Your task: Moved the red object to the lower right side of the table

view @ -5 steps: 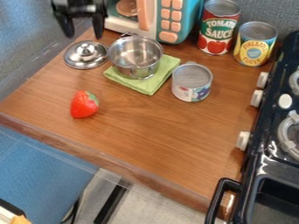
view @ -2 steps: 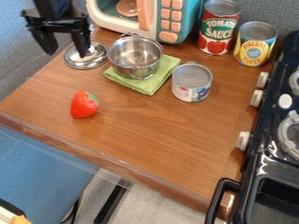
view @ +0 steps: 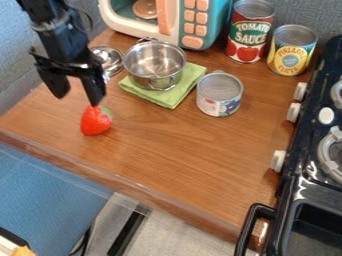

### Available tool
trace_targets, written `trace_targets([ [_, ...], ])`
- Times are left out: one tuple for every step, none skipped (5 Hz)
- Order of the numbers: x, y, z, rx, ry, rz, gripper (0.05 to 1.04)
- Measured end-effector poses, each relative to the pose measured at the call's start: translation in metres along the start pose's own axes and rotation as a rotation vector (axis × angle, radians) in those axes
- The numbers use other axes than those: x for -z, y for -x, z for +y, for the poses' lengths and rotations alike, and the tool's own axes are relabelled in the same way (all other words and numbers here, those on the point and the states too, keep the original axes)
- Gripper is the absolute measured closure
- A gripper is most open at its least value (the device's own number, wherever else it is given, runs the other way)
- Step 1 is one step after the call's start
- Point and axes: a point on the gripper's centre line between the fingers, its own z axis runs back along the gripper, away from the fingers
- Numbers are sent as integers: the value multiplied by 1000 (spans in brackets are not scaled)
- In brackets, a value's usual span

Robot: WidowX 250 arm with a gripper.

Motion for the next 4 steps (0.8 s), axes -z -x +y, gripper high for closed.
trace_targets([
  [14,7,-10,54,-38,15,83],
  [30,15,-14,79,-61,40,83],
  [41,17,-15,88,-91,50,83],
  [51,15,-12,67,-105,62,83],
])
